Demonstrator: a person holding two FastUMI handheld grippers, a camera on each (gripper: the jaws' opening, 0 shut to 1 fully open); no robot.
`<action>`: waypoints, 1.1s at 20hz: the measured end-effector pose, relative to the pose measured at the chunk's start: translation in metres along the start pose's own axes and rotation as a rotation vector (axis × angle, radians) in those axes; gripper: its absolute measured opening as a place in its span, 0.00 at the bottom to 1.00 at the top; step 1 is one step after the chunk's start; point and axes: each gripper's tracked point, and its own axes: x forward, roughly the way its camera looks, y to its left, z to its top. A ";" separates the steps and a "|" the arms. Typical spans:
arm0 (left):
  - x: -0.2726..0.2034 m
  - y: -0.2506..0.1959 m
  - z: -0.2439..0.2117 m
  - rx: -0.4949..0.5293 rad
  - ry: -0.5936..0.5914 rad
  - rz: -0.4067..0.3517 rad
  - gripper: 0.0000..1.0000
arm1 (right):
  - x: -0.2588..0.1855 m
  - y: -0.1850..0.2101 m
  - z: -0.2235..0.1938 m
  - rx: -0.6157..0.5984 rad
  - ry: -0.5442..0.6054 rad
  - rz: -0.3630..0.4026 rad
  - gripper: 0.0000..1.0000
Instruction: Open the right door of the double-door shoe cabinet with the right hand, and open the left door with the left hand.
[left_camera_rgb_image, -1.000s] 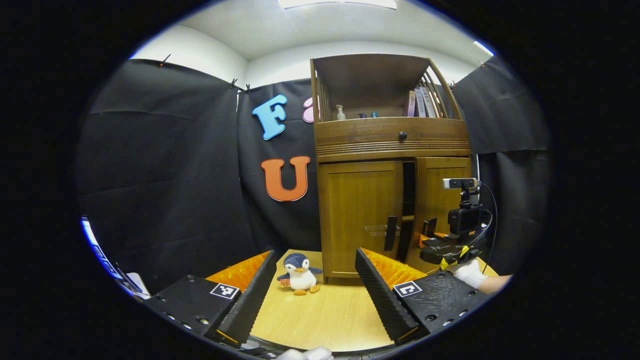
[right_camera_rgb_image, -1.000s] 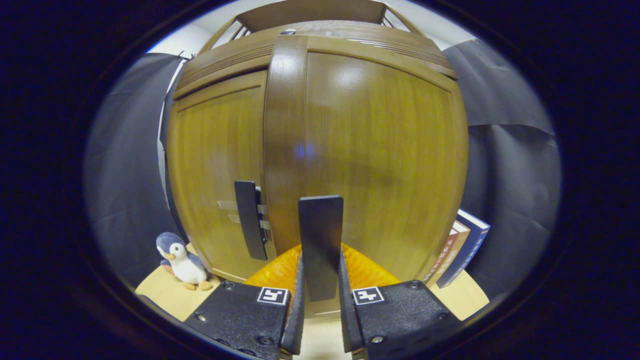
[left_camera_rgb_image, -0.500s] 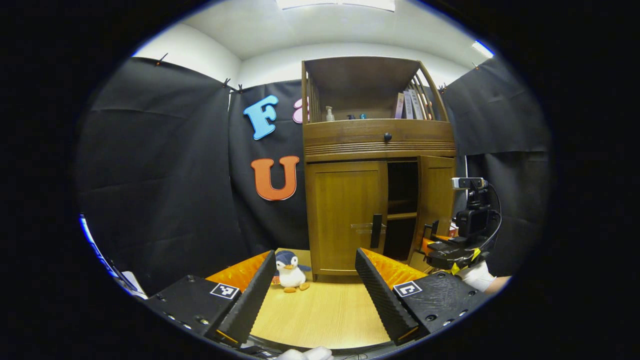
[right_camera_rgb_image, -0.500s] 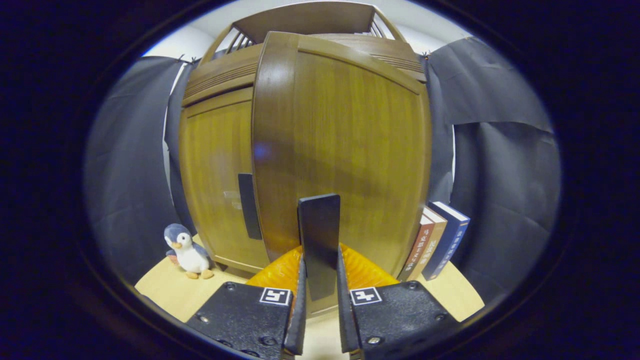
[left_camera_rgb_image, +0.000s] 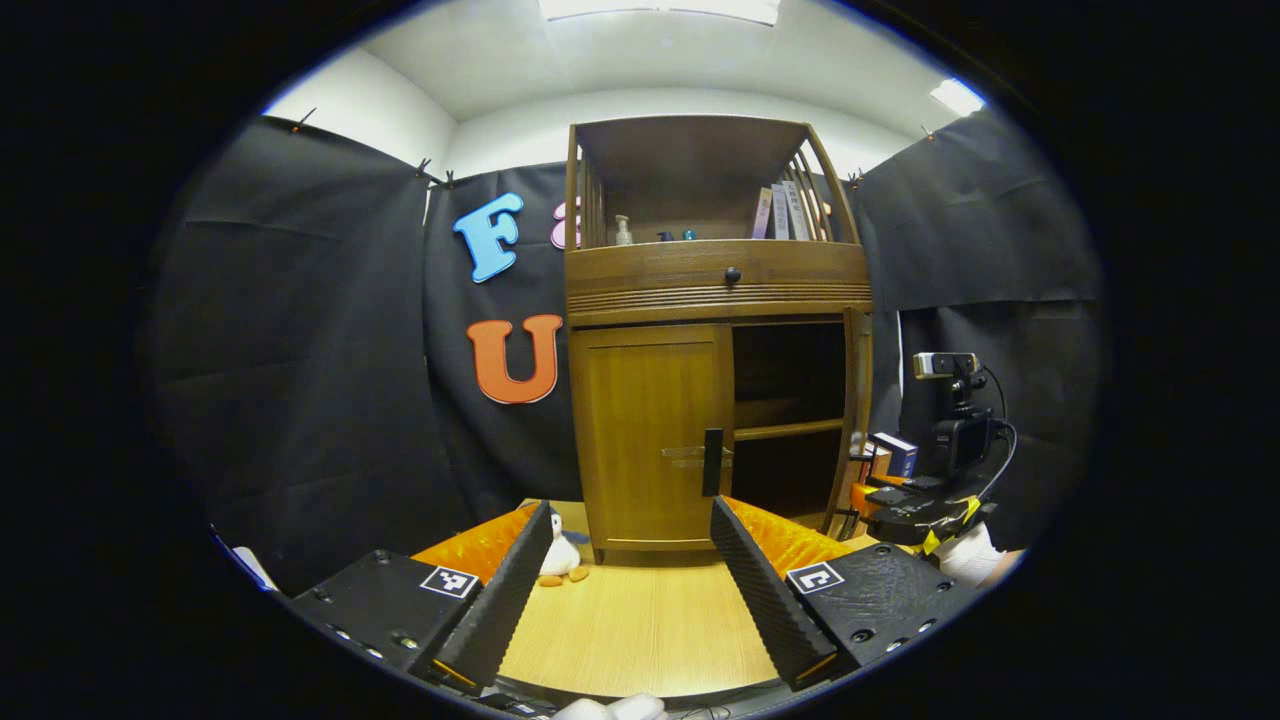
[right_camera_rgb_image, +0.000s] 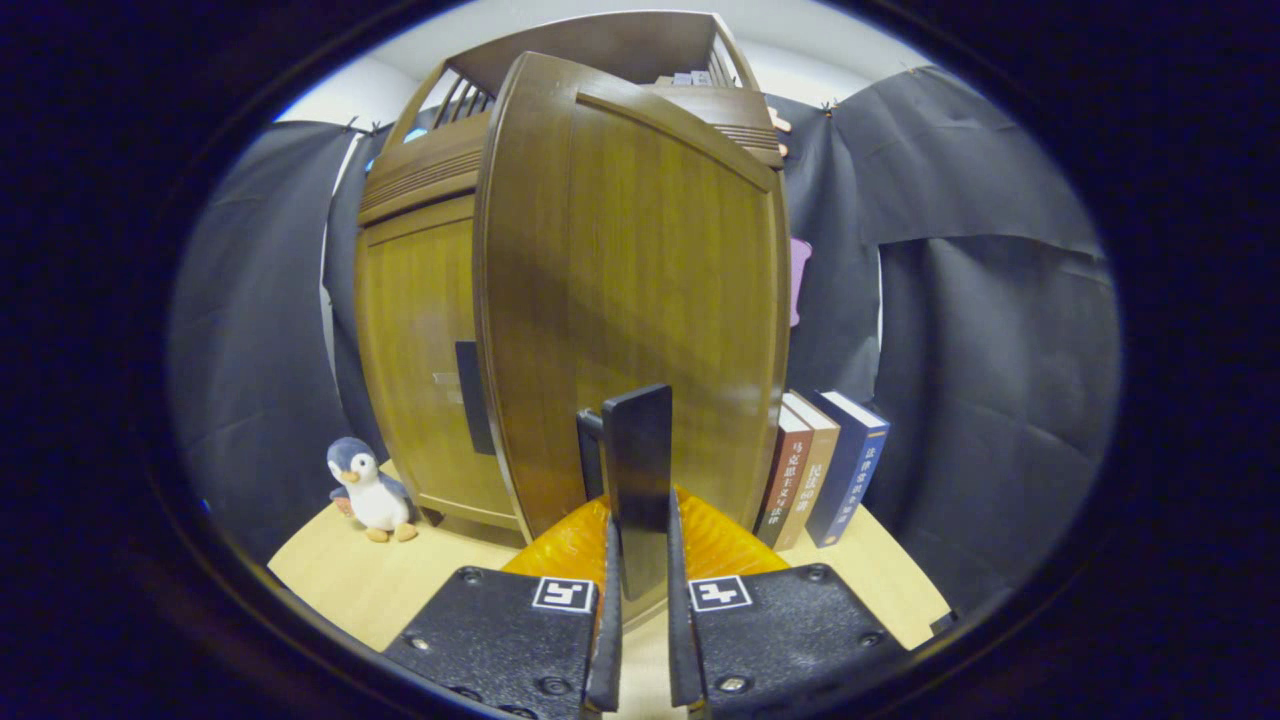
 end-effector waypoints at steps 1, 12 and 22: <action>0.000 -0.003 0.001 0.002 -0.002 -0.009 0.96 | -0.003 -0.004 0.000 0.005 -0.002 0.000 0.21; 0.008 -0.038 0.000 -0.001 0.000 -0.086 0.96 | -0.023 -0.058 -0.002 0.030 -0.003 -0.074 0.12; 0.007 -0.078 0.003 0.002 0.004 -0.111 1.00 | -0.028 -0.107 -0.002 0.057 0.004 -0.070 0.04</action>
